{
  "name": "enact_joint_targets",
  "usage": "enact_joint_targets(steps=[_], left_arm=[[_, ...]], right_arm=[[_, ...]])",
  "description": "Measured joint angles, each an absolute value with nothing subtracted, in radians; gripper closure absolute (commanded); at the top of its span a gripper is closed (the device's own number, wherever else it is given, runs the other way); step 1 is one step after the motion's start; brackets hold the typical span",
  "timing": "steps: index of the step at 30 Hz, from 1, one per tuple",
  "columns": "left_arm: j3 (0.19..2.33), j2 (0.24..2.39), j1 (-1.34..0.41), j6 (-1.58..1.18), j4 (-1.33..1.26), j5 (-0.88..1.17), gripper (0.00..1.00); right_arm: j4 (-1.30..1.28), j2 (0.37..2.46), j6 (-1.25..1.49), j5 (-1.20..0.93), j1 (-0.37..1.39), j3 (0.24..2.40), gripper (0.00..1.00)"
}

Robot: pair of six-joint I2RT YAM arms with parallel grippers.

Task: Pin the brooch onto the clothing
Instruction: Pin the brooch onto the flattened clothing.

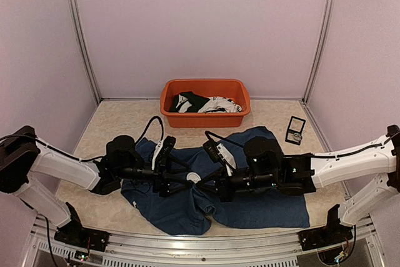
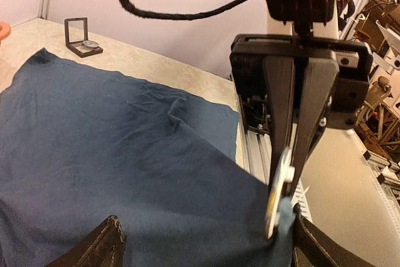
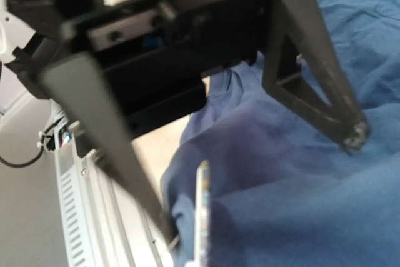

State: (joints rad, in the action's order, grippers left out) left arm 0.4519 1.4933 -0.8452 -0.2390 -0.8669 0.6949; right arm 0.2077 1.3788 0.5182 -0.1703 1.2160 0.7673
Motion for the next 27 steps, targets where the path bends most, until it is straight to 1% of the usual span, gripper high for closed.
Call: enact_joint_targets(steps=[1,3,10,22,25,27], left_arm=[[0.469,1.473,-0.857,-0.218,-0.825,0.667,0.05],[0.478,1.449,-0.871,-0.192,-0.795,0.633,0.03],[0.432,1.438,-0.870,-0.155,-0.776,0.597,0.02],[0.398,1.443,-0.836,-0.159,-0.814,0.668,0.02],[0.398,1.451,-0.836,-0.171,-0.840,0.688,0.03],[0.398,1.453,-0.836,-0.179,-0.852,0.699,0.06]], right_arm=[[0.204,1.388,0.524,-0.171,1.215,0.776,1.00],[0.200,1.405,0.535,-0.175,1.215,0.788,1.00],[0.181,1.451,0.551,-0.202,1.214,0.794,1.00],[0.160,1.454,0.552,-0.246,1.197,0.816,1.00],[0.159,1.463,0.551,-0.258,1.195,0.834,1.00],[0.159,1.471,0.551,-0.266,1.194,0.842,1.00]])
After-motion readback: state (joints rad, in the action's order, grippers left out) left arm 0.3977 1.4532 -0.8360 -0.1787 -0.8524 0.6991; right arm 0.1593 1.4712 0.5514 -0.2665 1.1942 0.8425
